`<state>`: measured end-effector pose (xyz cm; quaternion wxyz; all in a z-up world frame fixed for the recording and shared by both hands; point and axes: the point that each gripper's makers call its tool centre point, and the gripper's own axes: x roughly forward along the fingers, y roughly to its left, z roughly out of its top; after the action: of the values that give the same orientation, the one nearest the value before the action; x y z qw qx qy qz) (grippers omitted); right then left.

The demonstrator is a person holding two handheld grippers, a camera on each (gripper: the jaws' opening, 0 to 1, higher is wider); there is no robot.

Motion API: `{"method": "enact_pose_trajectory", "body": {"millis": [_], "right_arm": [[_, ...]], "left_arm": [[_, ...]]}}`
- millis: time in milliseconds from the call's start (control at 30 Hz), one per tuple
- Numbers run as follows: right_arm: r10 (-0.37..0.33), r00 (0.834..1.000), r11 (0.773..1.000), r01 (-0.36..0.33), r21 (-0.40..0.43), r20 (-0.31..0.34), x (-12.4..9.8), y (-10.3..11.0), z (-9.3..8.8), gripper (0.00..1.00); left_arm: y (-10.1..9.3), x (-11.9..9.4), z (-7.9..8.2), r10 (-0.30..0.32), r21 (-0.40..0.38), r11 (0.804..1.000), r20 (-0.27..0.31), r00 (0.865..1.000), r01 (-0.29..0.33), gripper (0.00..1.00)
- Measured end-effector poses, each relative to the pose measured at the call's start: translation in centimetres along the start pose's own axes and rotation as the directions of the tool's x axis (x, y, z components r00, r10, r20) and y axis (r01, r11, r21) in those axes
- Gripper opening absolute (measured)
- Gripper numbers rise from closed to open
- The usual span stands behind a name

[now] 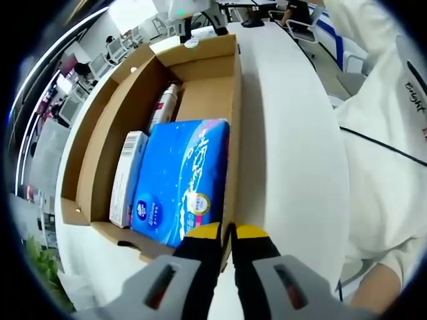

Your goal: Operate the shoe box by opening the lid, removing the specified soft item, and placing it in the target area until the item is outside and the box remains undamaged.

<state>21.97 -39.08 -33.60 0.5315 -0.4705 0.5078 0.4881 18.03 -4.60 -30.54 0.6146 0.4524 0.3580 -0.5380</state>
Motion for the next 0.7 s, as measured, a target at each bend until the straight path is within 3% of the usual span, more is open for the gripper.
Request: {"method": "enact_pose_trajectory", "body": {"millis": [133, 333, 433, 700], "right_arm": [[-0.002, 1.000, 1.000, 0.002, -0.009, 0.003, 0.0, -0.2, -0.1, 0.62], [-0.029, 0.999, 1.000, 0.030, 0.007, -0.043, 0.0, -0.4, -0.3, 0.63], [-0.052, 0.994, 0.998, 0.054, 0.020, -0.095, -1.0, -0.2, -0.5, 0.61], [-0.093, 0.994, 0.995, 0.095, 0.019, -0.062, -4.8, 0.3, -0.2, 0.52]], "left_arm": [[0.0, 0.0, 0.0, 0.000, 0.003, 1.000, -0.001, 1.000, 0.000, 0.05], [0.0, 0.0, 0.0, -0.012, -0.001, 1.000, 0.002, 1.000, 0.012, 0.05], [0.0, 0.0, 0.0, -0.007, -0.006, 1.000, -0.001, 1.000, 0.007, 0.05], [0.1, 0.0, 0.1, -0.012, -0.009, 1.000, 0.001, 1.000, 0.012, 0.05]]}}
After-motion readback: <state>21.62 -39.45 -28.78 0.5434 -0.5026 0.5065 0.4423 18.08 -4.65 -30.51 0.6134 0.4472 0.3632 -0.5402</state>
